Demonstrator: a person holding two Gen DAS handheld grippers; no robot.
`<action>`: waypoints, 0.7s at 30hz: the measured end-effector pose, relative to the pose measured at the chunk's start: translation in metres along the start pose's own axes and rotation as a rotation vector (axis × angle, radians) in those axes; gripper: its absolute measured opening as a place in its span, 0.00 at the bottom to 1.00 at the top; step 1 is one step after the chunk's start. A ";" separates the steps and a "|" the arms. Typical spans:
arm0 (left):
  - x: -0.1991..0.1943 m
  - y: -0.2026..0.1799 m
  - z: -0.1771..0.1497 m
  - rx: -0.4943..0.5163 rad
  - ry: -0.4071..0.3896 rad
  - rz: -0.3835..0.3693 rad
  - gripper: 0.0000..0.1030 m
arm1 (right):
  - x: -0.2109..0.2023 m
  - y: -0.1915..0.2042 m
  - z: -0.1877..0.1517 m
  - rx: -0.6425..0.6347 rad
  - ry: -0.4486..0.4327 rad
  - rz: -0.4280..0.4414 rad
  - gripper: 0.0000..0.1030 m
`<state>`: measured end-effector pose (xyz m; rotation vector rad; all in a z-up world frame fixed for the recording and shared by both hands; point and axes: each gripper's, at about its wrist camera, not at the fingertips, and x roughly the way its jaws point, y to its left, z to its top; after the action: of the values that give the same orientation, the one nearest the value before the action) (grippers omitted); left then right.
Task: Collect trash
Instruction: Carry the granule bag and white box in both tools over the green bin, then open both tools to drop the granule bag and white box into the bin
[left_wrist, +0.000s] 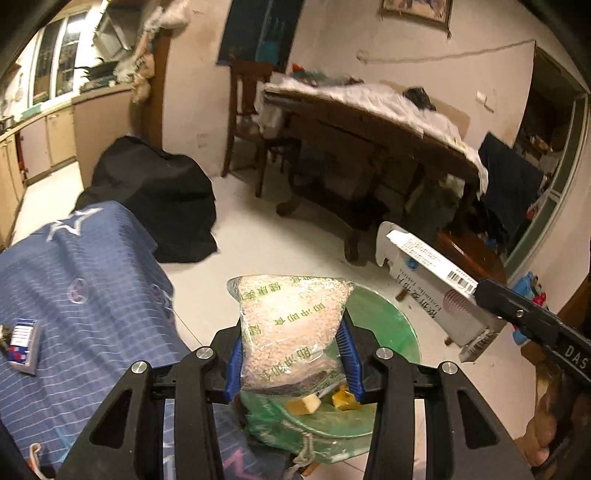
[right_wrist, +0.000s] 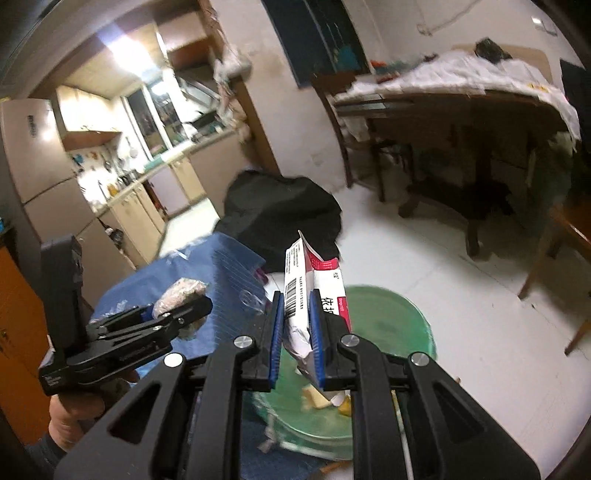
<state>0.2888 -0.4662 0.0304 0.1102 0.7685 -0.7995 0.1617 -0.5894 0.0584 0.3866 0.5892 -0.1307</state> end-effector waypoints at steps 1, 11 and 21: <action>0.008 -0.003 0.000 0.003 0.016 -0.003 0.43 | 0.003 -0.005 0.000 0.006 0.014 -0.007 0.12; 0.086 -0.017 -0.010 0.027 0.163 0.003 0.43 | 0.043 -0.032 -0.014 0.057 0.159 -0.048 0.12; 0.125 -0.003 -0.027 0.010 0.220 0.022 0.43 | 0.058 -0.041 -0.023 0.059 0.200 -0.070 0.12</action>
<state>0.3267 -0.5345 -0.0707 0.2177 0.9692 -0.7780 0.1882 -0.6190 -0.0045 0.4394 0.7981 -0.1777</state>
